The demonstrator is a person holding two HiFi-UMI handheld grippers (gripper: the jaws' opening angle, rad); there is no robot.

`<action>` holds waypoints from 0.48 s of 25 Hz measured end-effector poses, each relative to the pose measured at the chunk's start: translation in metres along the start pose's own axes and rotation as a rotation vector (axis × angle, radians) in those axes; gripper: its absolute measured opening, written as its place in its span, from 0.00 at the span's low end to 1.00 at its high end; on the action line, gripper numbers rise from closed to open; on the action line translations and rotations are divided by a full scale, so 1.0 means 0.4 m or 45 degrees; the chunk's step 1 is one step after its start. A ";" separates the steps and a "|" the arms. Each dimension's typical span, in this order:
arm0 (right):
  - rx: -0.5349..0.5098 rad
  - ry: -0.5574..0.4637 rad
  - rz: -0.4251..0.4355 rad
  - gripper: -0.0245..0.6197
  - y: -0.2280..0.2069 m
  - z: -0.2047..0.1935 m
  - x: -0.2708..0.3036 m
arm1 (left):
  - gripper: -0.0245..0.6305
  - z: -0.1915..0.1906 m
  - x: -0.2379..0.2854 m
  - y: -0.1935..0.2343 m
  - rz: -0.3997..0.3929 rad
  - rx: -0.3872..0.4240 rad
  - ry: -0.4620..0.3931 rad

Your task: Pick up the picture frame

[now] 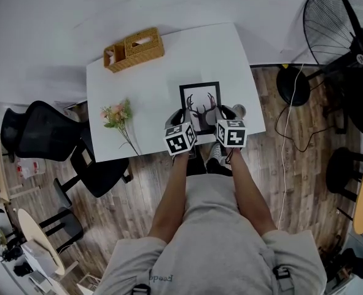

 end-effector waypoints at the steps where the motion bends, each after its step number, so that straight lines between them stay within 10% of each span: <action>1: -0.007 -0.012 0.001 0.15 0.004 0.011 -0.006 | 0.17 0.008 -0.002 -0.001 -0.002 -0.004 -0.012; 12: -0.037 -0.108 0.022 0.15 0.030 0.094 -0.042 | 0.17 0.098 -0.033 -0.016 0.007 0.061 -0.107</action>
Point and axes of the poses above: the fingertips, and each gripper's own axes: x forward along the fingers, y to its left, z out of its top, the point moved 1 cm from there along -x, backward along the fingers, and after that the axes turned 12 degrees about x, right-handed, at the moved point
